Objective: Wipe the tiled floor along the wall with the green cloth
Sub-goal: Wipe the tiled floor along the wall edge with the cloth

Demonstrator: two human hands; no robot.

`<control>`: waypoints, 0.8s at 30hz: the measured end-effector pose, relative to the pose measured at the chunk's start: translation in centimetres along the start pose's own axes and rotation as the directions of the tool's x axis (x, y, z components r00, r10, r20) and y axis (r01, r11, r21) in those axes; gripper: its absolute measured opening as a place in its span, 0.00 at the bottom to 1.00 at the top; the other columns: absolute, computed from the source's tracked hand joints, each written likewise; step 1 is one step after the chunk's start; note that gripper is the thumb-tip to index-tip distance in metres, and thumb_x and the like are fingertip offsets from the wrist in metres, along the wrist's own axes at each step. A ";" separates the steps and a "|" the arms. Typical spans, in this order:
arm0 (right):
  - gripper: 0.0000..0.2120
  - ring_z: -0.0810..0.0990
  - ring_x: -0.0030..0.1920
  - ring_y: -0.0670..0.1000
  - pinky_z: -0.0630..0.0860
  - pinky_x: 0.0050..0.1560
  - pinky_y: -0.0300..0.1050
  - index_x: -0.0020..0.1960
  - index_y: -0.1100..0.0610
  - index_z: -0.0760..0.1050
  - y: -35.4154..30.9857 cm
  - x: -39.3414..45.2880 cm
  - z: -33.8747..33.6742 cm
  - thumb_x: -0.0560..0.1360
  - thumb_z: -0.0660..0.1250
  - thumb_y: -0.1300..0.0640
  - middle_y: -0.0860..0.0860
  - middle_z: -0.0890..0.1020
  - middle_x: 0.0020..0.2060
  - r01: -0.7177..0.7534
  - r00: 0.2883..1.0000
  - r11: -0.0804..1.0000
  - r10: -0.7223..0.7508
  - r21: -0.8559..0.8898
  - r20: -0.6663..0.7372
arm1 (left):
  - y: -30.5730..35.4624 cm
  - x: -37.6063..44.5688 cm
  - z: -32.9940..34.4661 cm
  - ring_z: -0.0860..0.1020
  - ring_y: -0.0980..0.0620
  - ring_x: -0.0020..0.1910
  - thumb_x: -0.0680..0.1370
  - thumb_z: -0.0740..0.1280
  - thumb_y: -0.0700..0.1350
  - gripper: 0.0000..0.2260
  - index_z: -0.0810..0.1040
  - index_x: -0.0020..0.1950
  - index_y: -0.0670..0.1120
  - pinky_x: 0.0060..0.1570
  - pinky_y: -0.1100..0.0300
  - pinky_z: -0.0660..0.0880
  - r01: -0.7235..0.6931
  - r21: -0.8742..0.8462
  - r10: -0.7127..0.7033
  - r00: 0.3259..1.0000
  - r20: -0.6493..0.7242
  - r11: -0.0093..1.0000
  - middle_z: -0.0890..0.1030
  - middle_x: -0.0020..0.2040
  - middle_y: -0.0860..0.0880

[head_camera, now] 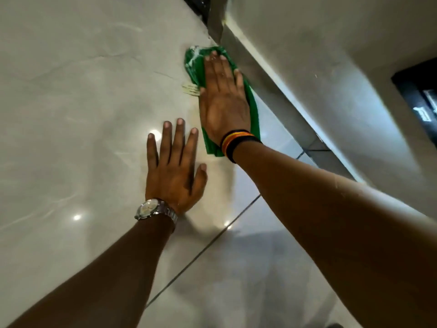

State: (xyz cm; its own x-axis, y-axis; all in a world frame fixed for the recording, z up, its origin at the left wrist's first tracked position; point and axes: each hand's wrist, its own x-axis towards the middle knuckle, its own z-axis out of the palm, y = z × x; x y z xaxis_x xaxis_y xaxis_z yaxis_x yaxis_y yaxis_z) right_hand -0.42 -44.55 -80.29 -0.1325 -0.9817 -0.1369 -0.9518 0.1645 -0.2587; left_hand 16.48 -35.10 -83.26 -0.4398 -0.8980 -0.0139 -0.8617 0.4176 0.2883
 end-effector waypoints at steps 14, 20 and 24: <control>0.28 0.51 0.84 0.56 0.46 0.82 0.54 0.83 0.60 0.52 -2.1 4.9 0.3 0.86 0.48 0.51 0.56 0.55 0.83 0.099 0.995 0.995 -0.098 -0.020 0.029 | 0.0 -0.1 -0.2 0.50 0.38 0.88 0.84 0.58 0.56 0.33 0.60 0.88 0.44 0.85 0.35 0.44 0.006 -0.002 -0.006 1.000 0.011 1.000 0.55 0.89 0.40; 0.26 0.54 0.83 0.54 0.50 0.83 0.56 0.83 0.56 0.56 -0.5 4.3 -0.7 0.86 0.50 0.53 0.53 0.60 0.82 0.545 0.827 0.838 -0.529 -0.037 0.190 | -0.7 0.3 -0.4 0.53 0.38 0.88 0.82 0.60 0.51 0.32 0.64 0.86 0.42 0.85 0.34 0.47 0.024 -0.038 -0.025 0.999 -0.028 0.999 0.58 0.88 0.40; 0.24 0.55 0.83 0.54 0.54 0.82 0.59 0.82 0.54 0.60 5.3 -1.4 -1.9 0.86 0.54 0.56 0.52 0.62 0.82 0.324 0.939 0.945 -0.326 0.035 0.108 | -0.3 0.6 -0.8 0.54 0.38 0.88 0.81 0.62 0.50 0.34 0.63 0.86 0.41 0.85 0.32 0.49 0.024 -0.032 -0.024 1.000 -0.015 0.999 0.58 0.88 0.40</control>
State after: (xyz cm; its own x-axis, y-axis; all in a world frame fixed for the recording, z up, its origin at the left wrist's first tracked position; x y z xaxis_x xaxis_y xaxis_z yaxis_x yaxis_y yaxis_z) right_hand -5.78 -42.50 -79.67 0.2156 -0.9652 -0.1477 -0.9330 -0.1591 -0.3228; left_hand 16.66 -35.84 -82.56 -0.4148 -0.9099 -0.0065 -0.8634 0.3913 0.3184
